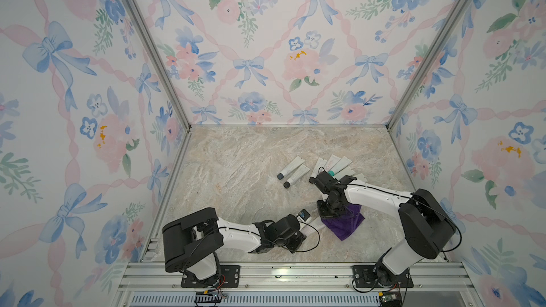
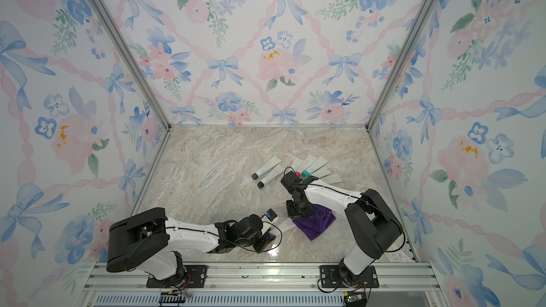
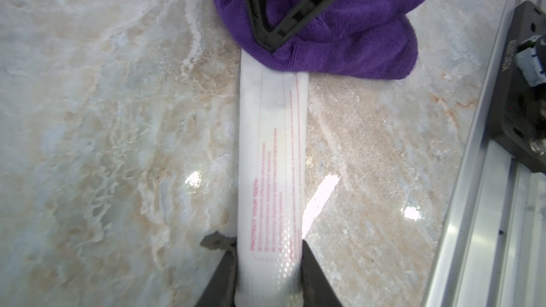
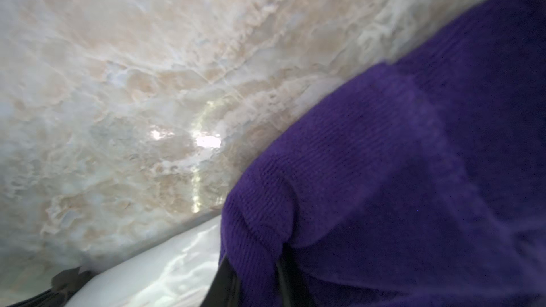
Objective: Wipe the surface of the toothpaste tube
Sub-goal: Wipe the dirt from the toothpaste tube.
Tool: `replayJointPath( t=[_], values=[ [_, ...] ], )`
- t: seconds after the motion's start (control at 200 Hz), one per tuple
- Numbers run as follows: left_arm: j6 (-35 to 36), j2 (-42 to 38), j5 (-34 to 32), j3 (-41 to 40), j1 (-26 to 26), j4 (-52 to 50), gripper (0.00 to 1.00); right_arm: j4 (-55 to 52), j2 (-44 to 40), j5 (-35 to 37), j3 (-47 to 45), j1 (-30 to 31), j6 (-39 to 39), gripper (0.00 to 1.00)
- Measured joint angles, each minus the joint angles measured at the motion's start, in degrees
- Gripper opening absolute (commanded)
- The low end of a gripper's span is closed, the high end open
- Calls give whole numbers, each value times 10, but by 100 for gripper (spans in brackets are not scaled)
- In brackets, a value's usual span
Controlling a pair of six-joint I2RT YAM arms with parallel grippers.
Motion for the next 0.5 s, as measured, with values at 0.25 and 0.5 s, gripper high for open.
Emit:
replayJointPath(
  t=[0.25,0.5],
  values=[
    [0,0,0,0,0,0,31,-6,4,19,4,14,-6,20],
    [0,0,0,0,0,0,31,19,-22,-44,-3,52,25,20]
  ],
)
